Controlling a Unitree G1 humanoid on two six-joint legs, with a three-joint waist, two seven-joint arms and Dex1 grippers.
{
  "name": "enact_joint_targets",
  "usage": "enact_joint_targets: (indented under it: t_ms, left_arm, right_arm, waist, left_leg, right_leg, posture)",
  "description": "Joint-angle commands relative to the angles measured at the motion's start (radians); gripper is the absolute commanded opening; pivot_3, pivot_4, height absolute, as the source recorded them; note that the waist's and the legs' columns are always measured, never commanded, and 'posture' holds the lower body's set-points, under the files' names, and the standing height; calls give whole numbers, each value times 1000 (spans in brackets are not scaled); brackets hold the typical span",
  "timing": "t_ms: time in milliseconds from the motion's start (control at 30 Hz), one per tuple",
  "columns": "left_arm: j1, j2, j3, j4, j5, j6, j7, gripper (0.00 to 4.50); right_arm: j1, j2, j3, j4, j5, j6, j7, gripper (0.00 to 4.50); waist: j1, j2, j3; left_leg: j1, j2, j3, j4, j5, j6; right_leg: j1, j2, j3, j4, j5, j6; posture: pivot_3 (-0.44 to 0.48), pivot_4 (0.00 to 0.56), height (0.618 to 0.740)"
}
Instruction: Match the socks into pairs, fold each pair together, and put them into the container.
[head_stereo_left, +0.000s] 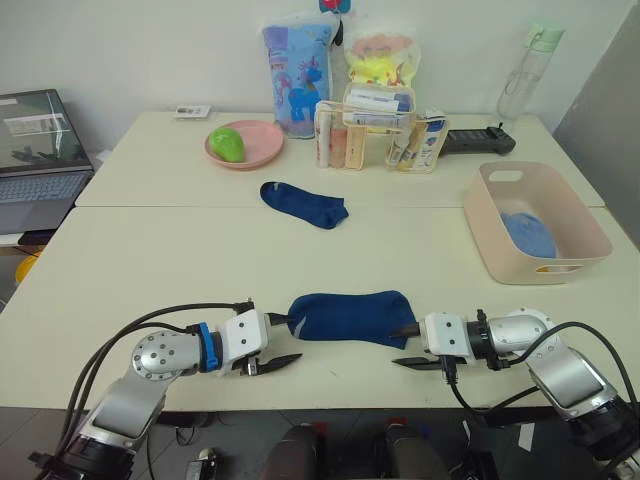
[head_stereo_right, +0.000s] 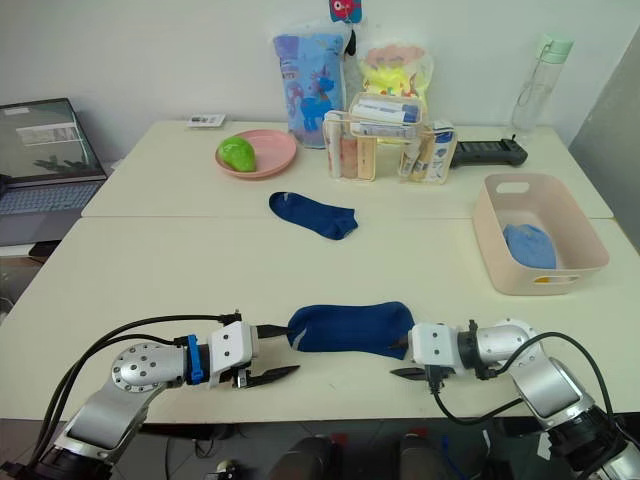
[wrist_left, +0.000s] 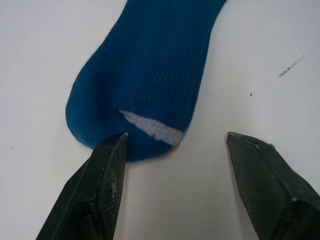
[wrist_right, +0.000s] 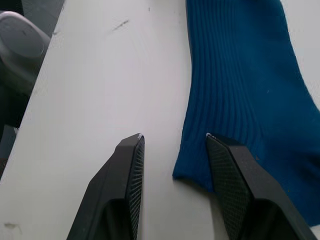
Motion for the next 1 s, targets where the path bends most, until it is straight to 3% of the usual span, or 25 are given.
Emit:
enact_joint_targets:
  t_ms: [33, 300, 400, 533, 667, 833, 1000]
  left_arm:
    - [-12, 1, -11, 70, 47, -32, 11, 3236]
    - [-35, -27, -42, 96, 41, -14, -1, 3236]
    - [-42, -37, -53, 98, 46, -1, 3, 2647]
    - [-44, -37, -58, 83, 37, 31, -3, 1410]
    - [-49, -36, -55, 60, 19, 63, -6, 70]
    - [-61, -41, -32, 5, -32, 111, -13, 28]
    - [8, 50, 11, -163, -107, 126, -96, 28]
  right_arm:
    - [0, -5, -2, 32, -12, -3, -1, 2104]
    - [-13, -35, -10, 83, -15, -4, 28, 2104]
    - [-23, -3, -16, 93, -1, 12, 10, 1493]
    - [-22, 7, -23, 87, 11, 30, 4, 127]
    - [-15, -8, -33, 83, 14, 27, 9, 0]
    - [-17, -19, -62, 23, 64, 83, 17, 0]
    - [-10, -94, -107, -200, 209, 259, 84, 0]
  waist:
    - [0, 0, 0]
    - [1, 2, -2]
    - [2, 2, -2]
    - [2, 4, -3]
    - [2, 4, -3]
    - [1, 4, -3]
    - [0, 4, -1]
  left_leg:
    - [0, 0, 0, 0, 0, 0]
    - [9, 0, 0, -1, -2, 4]
    - [18, 0, 0, -5, -4, 7]
    - [20, 0, 0, -8, -4, 8]
    - [20, 0, 0, -8, -4, 8]
    - [19, 0, 0, -8, -4, 8]
    - [16, 0, 0, -10, -4, 7]
  right_leg:
    - [1, 0, 0, 0, 0, 0]
    - [10, 0, 0, -2, 0, 0]
    - [16, 0, 0, -7, 0, 1]
    - [16, 0, 0, -6, 0, 1]
    - [17, -1, 0, -6, 0, 1]
    - [17, -1, 0, -6, 0, 1]
    - [14, -1, 0, -7, -1, 0]
  posture:
    - [0, 150, 740]
    - [0, 150, 740]
    - [0, 150, 740]
    - [0, 150, 740]
    - [0, 150, 740]
    - [0, 150, 740]
    - [0, 150, 740]
